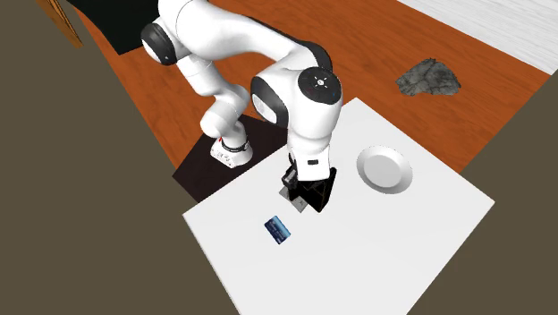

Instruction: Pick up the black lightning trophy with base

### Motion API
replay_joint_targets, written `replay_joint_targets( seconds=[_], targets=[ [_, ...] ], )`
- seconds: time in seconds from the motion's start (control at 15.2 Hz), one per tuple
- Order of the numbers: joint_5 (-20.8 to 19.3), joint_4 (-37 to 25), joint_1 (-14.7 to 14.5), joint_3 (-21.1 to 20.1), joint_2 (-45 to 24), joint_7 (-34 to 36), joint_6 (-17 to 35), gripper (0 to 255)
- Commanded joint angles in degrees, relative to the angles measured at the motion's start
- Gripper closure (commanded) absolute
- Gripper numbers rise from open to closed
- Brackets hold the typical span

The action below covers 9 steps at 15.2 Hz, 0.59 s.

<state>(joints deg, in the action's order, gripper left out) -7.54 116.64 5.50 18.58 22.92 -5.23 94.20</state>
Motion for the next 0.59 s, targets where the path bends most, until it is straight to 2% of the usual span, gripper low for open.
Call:
replay_joint_targets(
  seconds=[0.0, 0.4, 0.53],
  targets=[
    [0.20, -2.06, -0.12, -0.06, -0.54, -0.11, -1.47, 255],
    [0.59, -7.70, -0.34, -0.22, -1.64, -0.43, -6.04, 255],
    [0.60, -7.84, -0.35, -0.22, -1.67, -0.44, -6.16, 255]
  ],
)
